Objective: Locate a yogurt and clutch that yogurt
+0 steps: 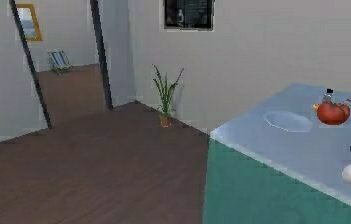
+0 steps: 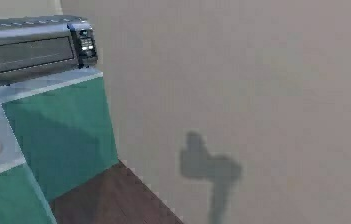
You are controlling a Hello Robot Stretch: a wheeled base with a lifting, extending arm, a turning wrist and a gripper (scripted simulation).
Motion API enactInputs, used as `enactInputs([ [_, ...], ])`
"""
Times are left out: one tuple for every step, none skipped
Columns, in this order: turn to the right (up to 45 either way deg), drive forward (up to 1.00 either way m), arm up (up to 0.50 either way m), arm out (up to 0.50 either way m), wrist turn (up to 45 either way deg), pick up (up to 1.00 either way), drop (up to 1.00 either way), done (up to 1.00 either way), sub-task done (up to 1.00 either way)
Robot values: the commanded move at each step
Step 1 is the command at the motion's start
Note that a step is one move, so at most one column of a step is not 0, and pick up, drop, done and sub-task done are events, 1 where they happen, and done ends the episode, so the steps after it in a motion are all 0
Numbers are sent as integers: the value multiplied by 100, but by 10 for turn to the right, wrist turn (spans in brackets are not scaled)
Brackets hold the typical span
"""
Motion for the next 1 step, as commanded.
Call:
enactInputs([
  [450, 0, 0, 0, 0, 0, 0, 0, 0],
])
